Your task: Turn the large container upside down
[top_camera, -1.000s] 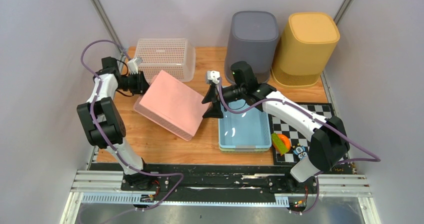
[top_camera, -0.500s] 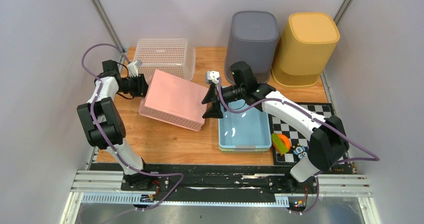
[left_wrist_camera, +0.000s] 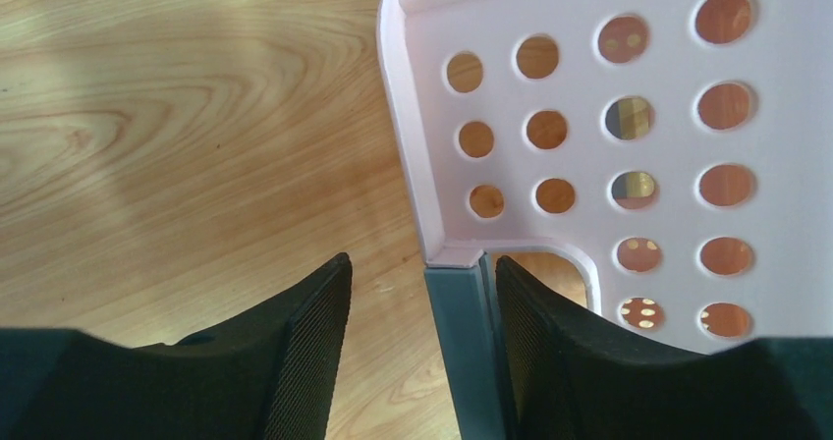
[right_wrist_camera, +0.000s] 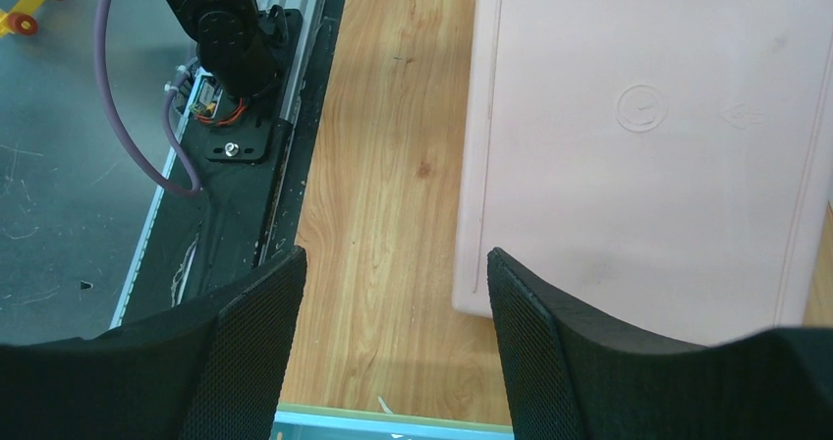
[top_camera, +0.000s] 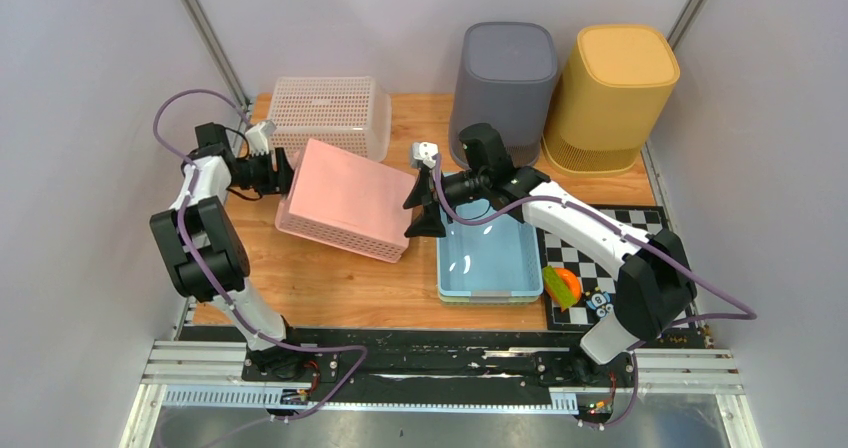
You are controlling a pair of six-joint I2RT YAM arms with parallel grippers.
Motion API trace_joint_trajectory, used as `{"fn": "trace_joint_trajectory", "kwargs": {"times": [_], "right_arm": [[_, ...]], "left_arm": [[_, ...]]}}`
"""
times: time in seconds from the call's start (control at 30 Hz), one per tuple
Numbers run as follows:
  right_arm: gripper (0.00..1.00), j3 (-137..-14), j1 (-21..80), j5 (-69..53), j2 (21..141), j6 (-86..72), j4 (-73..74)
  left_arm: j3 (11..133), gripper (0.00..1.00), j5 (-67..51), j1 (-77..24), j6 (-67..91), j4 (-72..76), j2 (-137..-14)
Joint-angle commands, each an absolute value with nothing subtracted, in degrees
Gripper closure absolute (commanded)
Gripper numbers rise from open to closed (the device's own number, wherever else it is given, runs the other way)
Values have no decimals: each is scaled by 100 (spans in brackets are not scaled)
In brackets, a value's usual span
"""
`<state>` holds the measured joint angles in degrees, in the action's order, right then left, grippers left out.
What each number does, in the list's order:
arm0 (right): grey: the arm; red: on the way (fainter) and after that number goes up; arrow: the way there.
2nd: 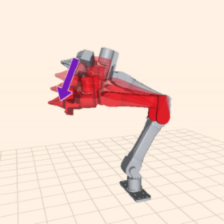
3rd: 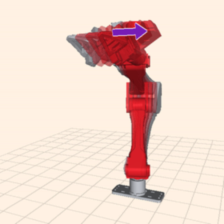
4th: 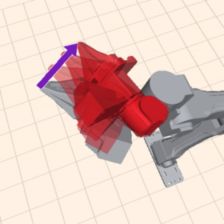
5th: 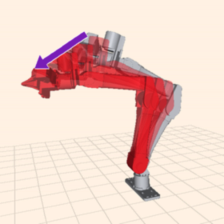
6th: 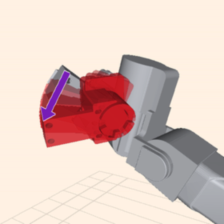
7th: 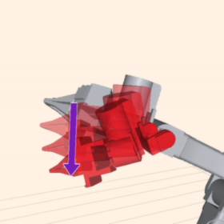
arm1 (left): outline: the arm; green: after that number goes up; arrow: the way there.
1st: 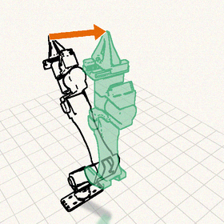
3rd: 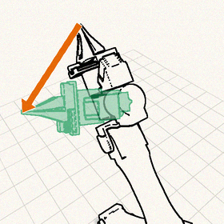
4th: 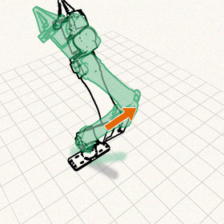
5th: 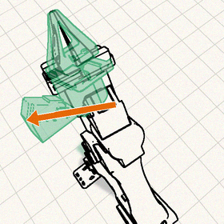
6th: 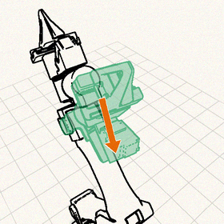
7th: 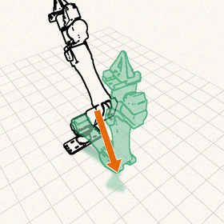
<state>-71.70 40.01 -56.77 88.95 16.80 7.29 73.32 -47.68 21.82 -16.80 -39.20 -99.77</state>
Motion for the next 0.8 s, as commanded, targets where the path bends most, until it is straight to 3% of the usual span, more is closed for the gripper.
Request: {"fn": "trace_joint_trajectory", "kwargs": {"times": [0.0, 0.53, 0.77], "right_arm": [[29, -7154, 4075, -5815, 8965, 1599, 711], [29, -7181, 4070, -5858, 8965, 1547, 710], [29, -7180, 4072, -5860, 8956, 1556, 711]], "left_arm": [[7303, 39, -4922, 2318, -1940, -3933, -9690], [7365, 35, -6088, 2541, -1697, -4084, -9553], [7273, 35, -5739, 2550, -1564, -3873, -9406]]}}
